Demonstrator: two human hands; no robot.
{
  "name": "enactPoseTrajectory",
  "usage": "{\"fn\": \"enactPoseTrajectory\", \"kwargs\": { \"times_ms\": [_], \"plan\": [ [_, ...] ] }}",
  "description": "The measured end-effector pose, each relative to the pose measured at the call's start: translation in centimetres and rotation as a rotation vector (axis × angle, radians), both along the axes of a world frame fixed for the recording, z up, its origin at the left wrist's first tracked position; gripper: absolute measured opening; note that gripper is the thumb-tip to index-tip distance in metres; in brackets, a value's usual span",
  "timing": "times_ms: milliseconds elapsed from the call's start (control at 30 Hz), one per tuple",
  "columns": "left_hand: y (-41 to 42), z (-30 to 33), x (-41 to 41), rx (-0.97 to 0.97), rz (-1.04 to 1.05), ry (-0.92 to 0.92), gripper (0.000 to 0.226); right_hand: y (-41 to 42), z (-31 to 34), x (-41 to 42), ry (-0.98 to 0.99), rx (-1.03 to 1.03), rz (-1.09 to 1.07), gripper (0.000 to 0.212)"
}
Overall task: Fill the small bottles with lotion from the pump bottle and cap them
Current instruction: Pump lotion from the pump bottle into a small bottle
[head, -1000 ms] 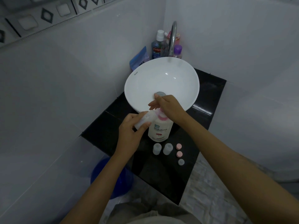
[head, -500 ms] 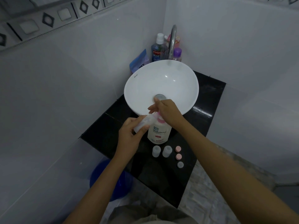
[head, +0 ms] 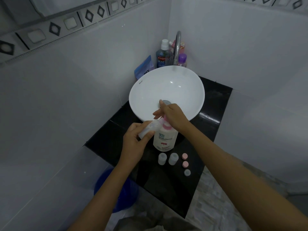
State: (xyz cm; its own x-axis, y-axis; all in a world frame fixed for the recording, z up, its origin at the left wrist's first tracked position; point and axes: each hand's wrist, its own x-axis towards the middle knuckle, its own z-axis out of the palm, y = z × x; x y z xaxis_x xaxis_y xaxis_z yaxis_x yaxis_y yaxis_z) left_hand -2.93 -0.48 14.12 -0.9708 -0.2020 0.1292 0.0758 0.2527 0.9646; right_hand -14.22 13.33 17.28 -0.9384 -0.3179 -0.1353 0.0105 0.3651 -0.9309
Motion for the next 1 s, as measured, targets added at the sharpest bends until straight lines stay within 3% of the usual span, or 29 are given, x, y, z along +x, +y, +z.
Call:
{"fn": "enactPoseTrajectory", "kwargs": {
  "times_ms": [300, 1000],
  "plan": [
    [0.0, -0.9, 0.0, 0.002, 0.001, -0.078, 0.038, -0.4, -2.0, 0.3, 0.034, 0.061, -0.064, 0.05],
    [-0.2, 0.1, -0.5, -0.025, 0.008, -0.03, 0.035, -0.3, -0.4, 0.1, 0.028, 0.012, -0.066, 0.048]
  ]
}}
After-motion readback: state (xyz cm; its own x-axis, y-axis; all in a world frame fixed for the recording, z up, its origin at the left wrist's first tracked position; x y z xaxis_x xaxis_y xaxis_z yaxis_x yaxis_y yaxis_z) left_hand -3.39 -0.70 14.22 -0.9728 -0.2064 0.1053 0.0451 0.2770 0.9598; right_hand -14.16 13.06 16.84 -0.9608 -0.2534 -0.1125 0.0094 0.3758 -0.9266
